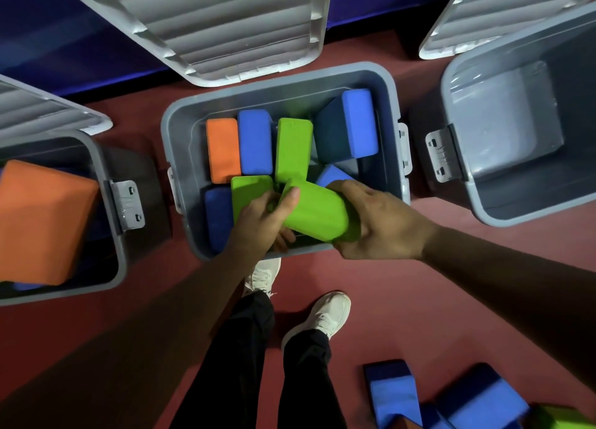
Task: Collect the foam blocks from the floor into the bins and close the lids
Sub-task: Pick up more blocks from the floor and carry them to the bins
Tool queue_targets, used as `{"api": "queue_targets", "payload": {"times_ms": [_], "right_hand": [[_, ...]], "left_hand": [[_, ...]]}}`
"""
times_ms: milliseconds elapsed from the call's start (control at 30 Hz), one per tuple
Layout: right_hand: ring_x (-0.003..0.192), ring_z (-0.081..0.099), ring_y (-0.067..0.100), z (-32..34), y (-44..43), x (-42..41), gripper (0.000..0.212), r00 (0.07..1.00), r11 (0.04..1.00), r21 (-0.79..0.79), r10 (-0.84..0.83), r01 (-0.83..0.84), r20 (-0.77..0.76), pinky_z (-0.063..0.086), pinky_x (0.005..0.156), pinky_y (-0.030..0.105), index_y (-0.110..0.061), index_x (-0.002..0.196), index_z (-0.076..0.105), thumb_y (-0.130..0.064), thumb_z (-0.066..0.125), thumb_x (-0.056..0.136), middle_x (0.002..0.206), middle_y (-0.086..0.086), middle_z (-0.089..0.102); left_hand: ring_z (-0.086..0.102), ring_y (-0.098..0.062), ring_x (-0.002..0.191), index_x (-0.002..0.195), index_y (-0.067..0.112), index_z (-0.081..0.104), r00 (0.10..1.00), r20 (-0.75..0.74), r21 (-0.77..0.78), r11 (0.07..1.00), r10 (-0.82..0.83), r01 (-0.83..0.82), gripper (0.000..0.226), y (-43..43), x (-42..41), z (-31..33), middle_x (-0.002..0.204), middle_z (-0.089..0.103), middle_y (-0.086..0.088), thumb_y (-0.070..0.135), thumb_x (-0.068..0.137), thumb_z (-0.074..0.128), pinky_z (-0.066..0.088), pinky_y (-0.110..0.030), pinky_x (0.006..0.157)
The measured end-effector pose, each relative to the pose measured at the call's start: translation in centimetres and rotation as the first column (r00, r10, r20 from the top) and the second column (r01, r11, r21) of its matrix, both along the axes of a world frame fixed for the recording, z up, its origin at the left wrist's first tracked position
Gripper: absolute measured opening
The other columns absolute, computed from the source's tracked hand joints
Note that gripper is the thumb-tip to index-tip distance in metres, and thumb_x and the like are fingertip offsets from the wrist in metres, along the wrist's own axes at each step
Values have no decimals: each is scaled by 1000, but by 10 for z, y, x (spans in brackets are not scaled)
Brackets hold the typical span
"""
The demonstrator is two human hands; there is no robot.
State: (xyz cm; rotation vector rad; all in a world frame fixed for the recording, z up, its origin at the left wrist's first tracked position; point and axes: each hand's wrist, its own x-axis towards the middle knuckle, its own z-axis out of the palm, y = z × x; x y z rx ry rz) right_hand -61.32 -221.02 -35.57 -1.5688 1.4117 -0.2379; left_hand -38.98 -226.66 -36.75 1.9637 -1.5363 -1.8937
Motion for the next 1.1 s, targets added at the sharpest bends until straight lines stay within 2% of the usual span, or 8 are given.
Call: {"api": "queue_targets", "payload": {"times_ms": [167,333,500,633,733,867,1033,1100], "right_hand": [[110,55,21,-5,-8,-3,89,993,993,-4,115,-115,-18,46,97,37,-24,140,39,-49,75,62,123,-1,59],[111,54,23,-14,-12,22,86,998,999,-37,-35,36,46,44,94,33,-16,142,42,-41,82,69,122,6,60],[113,51,13,-36,22,44,81,949,958,110,-279,265,146,42,89,26,-21,139,37,-37,81,73,127,0,55],[118,54,23,-62,45,34,76,963,935,237,-271,266,-10,45,90,34,-21,142,34,-41,74,82,131,2,50],[114,54,37,-75,49,39,74,952,957,136,-226,256,-207,46,86,42,-13,149,28,-40,65,90,137,13,42],[116,49,36,-95,48,49,69,912,978,1,-196,211,-360,46,84,44,-24,157,16,-32,52,98,141,10,43],[118,44,34,-127,37,58,70,819,994,94,96,-52,-565,40,91,42,-41,156,4,-26,44,101,133,11,46],[123,43,34,-122,26,57,68,840,993,116,70,-9,-537,38,98,43,-38,156,12,-38,47,98,138,11,44]], "left_hand": [[69,-27,55,91,20,63,1000,31,-50,999,2,-1,58,14,5,-4,59,68,-12,74,85,44,57,-45,61],[69,-28,61,111,23,63,974,117,-127,975,196,-181,51,10,8,-19,67,69,-13,63,97,36,59,-41,60],[62,-33,111,128,47,46,978,188,-275,961,93,-38,50,15,3,-33,127,62,-2,74,90,29,54,-51,90],[65,-30,103,132,50,39,989,144,-170,983,-40,64,49,28,-15,-48,119,64,-6,66,86,38,58,-50,81],[64,-33,101,135,42,44,973,201,-170,974,-112,148,47,16,-26,-66,116,63,-13,60,91,44,55,-47,87],[51,-39,107,133,9,55,878,418,-394,824,-235,408,39,1,-34,-87,119,49,-24,29,98,56,41,-42,98],[48,-35,117,125,2,51,642,684,-250,715,-346,653,28,-12,-4,-128,120,59,-20,8,98,50,42,-45,88],[49,-36,117,121,1,55,721,609,-297,749,-329,592,29,-17,-2,-121,120,58,-21,13,95,56,42,-44,92]]}}
